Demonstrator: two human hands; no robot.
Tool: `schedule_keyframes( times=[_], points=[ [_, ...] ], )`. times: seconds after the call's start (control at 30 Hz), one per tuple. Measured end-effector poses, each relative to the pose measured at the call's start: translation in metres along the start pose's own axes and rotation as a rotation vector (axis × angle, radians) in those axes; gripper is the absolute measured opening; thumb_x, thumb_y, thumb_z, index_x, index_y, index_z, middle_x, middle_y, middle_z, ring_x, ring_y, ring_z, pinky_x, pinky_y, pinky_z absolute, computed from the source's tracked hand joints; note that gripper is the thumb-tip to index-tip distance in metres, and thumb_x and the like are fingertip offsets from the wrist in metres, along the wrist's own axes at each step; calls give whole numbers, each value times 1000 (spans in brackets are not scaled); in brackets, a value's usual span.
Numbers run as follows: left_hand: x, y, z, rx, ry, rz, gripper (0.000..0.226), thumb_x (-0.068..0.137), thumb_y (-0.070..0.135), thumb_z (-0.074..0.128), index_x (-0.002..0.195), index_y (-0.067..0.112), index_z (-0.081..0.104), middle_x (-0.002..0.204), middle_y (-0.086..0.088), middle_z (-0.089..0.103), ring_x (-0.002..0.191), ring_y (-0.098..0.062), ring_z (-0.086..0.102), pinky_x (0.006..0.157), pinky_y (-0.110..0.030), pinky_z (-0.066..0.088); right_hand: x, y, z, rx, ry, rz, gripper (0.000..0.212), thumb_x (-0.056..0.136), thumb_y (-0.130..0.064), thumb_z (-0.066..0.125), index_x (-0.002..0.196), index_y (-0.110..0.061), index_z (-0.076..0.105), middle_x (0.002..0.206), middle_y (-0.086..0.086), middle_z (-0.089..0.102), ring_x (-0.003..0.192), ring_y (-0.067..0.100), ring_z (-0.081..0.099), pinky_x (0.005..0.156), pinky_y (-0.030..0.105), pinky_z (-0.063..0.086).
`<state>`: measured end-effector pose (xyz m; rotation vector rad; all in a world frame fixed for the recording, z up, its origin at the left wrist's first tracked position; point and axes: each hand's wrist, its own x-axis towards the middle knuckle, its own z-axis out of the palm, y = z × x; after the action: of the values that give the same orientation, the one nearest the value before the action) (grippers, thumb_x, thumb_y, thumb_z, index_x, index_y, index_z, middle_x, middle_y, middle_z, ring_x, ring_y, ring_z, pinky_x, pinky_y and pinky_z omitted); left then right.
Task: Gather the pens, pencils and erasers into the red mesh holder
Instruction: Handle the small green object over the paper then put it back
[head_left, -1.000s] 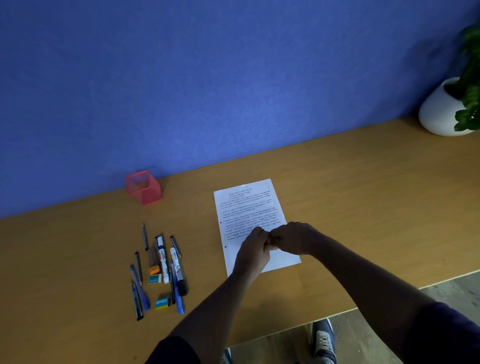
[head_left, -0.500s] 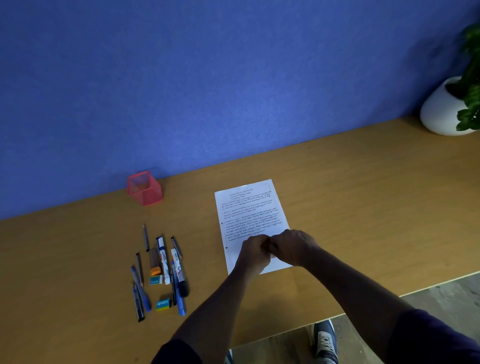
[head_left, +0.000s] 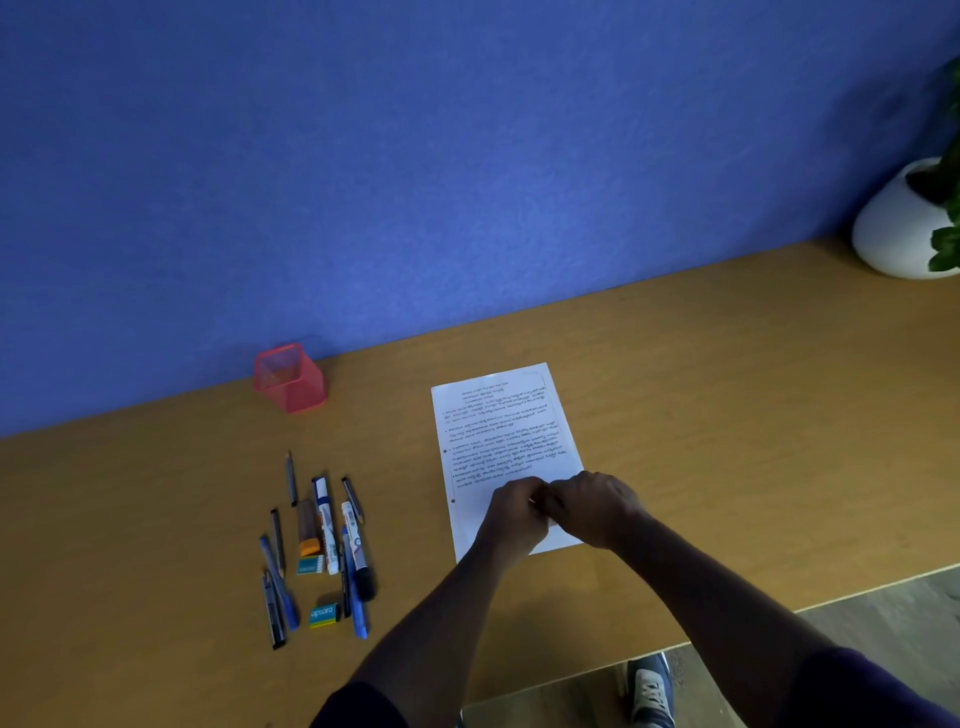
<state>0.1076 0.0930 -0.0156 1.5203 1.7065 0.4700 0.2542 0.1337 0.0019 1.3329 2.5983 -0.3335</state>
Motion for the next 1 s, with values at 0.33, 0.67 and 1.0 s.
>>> schedule_keyframes(
  times=[0.33,0.67,1.0],
  points=[
    [5,-2,5,-75,-39,-105,24,80,11,81,75,29,66,73,20,65,74,-2,65,64,-10,49,-5,1,12,111,96,25,50,104,-51,23,91,-20,60,76,1,66,56,16,53,49,27,37],
    [9,-6,6,-107,-71,-135,35,78,7,76,57,33,65,57,20,65,58,0,65,44,-12,44,-6,1,21,137,201,2,47,104,-48,26,79,-23,57,61,-5,52,47,12,45,42,24,26],
    [10,-9,14,-168,-60,-131,33,79,13,79,64,41,68,69,24,69,74,8,66,54,-7,48,-14,0,21,112,343,-13,41,97,-40,42,59,-27,48,44,-9,38,34,7,22,41,10,1]
  ],
)
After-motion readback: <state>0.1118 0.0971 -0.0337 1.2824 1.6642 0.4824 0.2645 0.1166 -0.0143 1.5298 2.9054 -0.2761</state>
